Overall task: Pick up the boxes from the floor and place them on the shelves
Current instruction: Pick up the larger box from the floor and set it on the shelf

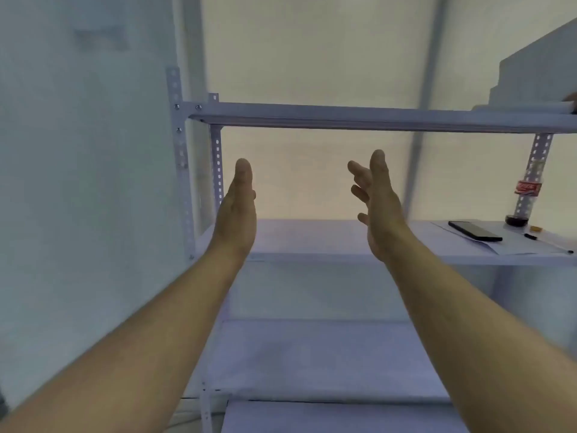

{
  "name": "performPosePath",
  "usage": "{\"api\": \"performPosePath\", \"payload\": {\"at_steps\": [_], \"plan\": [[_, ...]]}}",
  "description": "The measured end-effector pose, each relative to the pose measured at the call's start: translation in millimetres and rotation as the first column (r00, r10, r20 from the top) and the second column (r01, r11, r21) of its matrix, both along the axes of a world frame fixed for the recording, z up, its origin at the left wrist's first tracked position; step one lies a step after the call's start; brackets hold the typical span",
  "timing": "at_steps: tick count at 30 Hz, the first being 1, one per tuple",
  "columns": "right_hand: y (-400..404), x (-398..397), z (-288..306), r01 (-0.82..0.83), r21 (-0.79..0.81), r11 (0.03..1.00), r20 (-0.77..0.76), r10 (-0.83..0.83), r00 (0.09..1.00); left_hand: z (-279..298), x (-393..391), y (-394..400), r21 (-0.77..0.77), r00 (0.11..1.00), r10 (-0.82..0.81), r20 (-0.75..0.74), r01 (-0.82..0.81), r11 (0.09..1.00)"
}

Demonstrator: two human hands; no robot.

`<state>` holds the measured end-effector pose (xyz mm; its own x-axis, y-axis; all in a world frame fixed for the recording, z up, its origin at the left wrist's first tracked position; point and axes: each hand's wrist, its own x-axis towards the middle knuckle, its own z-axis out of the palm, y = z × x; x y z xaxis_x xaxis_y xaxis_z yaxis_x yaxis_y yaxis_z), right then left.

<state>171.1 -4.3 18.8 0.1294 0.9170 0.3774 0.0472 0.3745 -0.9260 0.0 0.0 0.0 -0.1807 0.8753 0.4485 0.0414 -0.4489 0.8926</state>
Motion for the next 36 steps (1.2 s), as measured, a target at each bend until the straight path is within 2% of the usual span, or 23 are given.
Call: {"api": "performPosePath", "payload": {"at_steps": [9,20,25,30,36], "plan": [[7.6,-58.6,-23.9,-0.205,-0.076,0.976,0.012,0.207,0.978,-29.4,-52.3,-17.2,-0.009,0.973,0.232,-0.014,-0.232,0.973],[-0.5,-175.6,-63.0,-0.480,-0.161,0.862,-0.003,0.486,0.874,-72.2,-152.5,-75.7,-0.108,0.877,0.480,-0.032,-0.480,0.870],[-22.7,-252.1,-85.4,-0.582,-0.204,0.787,0.038,0.601,0.799,-92.3,-209.8,-118.9,-0.160,0.797,0.603,0.017,-0.594,0.789],[-63.4,-335.5,-119.7,-0.700,-0.290,0.652,0.030,0.737,0.675,-117.9,-269.8,-177.4,-0.205,0.675,0.735,0.064,-0.712,0.671],[-122.2,-434.1,-166.3,-0.777,-0.397,0.489,0.045,0.855,0.516,-158.9,-345.0,-250.6,-0.300,0.528,0.849,0.014,-0.808,0.508]]}}
